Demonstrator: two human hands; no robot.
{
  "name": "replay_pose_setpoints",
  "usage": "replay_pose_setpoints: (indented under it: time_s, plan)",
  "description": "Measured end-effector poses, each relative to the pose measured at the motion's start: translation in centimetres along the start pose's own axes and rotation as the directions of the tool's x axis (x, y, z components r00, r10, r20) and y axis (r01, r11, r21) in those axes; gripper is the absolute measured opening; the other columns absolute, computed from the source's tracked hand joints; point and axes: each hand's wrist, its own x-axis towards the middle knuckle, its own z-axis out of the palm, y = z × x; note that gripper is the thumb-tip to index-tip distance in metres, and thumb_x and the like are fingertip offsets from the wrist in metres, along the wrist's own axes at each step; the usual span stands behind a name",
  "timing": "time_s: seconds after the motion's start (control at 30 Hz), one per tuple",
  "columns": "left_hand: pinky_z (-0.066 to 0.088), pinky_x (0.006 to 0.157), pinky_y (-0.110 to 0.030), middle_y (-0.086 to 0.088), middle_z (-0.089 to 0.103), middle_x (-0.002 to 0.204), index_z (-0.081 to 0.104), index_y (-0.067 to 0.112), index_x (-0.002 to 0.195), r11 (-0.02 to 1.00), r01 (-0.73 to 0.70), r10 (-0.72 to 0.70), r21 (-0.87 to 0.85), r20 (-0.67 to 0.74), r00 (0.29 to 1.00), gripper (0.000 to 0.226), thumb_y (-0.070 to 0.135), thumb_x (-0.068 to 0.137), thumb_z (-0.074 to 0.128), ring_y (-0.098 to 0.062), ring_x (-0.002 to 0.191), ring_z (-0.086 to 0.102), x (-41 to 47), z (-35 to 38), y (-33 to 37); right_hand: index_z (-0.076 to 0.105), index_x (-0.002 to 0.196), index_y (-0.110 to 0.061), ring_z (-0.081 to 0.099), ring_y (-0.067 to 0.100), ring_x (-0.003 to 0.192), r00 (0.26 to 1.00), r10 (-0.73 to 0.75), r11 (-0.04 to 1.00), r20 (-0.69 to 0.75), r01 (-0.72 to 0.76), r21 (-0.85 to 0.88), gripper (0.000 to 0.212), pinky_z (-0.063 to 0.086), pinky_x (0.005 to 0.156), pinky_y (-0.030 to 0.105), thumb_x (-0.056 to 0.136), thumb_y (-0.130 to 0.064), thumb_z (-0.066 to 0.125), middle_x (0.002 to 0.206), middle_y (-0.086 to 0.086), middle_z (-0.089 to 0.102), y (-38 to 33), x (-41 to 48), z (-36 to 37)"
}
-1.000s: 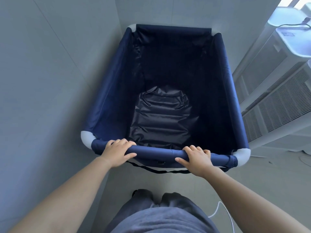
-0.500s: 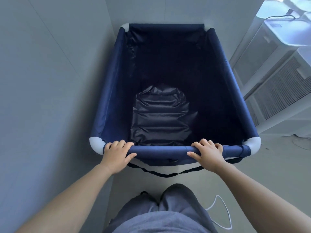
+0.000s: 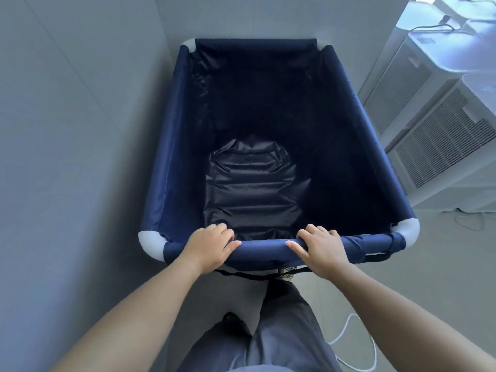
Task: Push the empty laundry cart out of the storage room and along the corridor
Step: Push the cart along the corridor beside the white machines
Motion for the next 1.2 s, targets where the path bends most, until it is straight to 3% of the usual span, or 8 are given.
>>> replay_pose_setpoints:
  time_s: [0.2,0.47,0.77,0.93,1.07,1.2]
  plan:
    - [0.034,0.057,-0.027,0.011,0.048,0.080,0.053,0.022,0.084,0.998,-0.059,0.059,0.024,-0.013,0.998,0.042,0.052,0.093,0.025,-0.012,0.080,0.049,0.8,1.0,-0.3,0.059,0.079,-0.023,0.049,0.018,0.068,0.984,-0.003,0.999,-0.180,-0.005,-0.042,0.054,0.037,0.066,0.032,0.087,-0.062,0.023,0.074,-0.006,0.055,0.0,-0.3,1.2]
    - [0.030,0.054,-0.027,0.007,0.053,0.083,0.052,0.019,0.083,0.995,-0.084,0.087,0.045,-0.048,0.995,0.044,0.058,0.088,0.033,-0.015,0.079,0.051,0.8,1.3,-0.4,0.060,0.072,-0.020,0.049,0.020,0.059,0.954,-0.026,0.998,-0.299,0.010,-0.054,0.046,0.040,0.059,0.033,0.084,-0.057,0.037,0.066,-0.004,0.054,-0.2,-0.1,1.7]
    - [0.030,0.049,-0.028,0.003,0.055,0.074,0.057,0.015,0.077,0.995,-0.099,0.099,0.006,-0.123,0.987,0.048,0.057,0.083,0.035,-0.018,0.069,0.052,0.8,1.1,-0.4,0.061,0.071,-0.018,0.050,0.021,0.058,0.941,-0.022,0.999,-0.337,0.004,-0.053,0.047,0.039,0.059,0.031,0.082,-0.058,0.039,0.066,-0.002,0.055,-0.2,0.4,2.0]
    - [0.030,0.045,-0.027,-0.001,0.056,0.068,0.058,0.012,0.071,0.991,-0.131,0.131,0.017,-0.167,0.977,0.041,0.050,0.082,0.052,-0.022,0.062,0.053,1.2,0.7,-0.6,0.062,0.071,-0.018,0.050,0.021,0.058,0.940,-0.018,0.999,-0.341,0.002,-0.047,0.046,0.039,0.058,0.031,0.082,-0.057,0.040,0.066,-0.002,0.056,-0.4,1.0,1.8]
    - [0.029,0.049,-0.028,0.001,0.055,0.072,0.056,0.013,0.073,0.994,-0.106,0.106,0.008,-0.162,0.981,0.051,0.058,0.082,0.034,-0.021,0.066,0.051,1.4,0.7,-0.7,0.060,0.068,-0.016,0.049,0.022,0.054,0.941,-0.031,0.999,-0.338,0.017,-0.043,0.046,0.038,0.056,0.031,0.081,-0.055,0.040,0.064,-0.001,0.054,-0.5,1.1,1.5]
    - [0.030,0.052,-0.028,0.003,0.053,0.077,0.055,0.015,0.078,0.997,-0.074,0.077,0.032,-0.120,0.990,0.045,0.057,0.084,0.040,-0.019,0.071,0.049,1.6,0.9,-0.8,0.059,0.069,-0.017,0.049,0.021,0.051,0.958,-0.102,0.994,-0.269,0.088,-0.062,0.048,0.037,0.050,0.030,0.083,-0.056,0.036,0.062,-0.001,0.054,0.2,1.4,1.1]
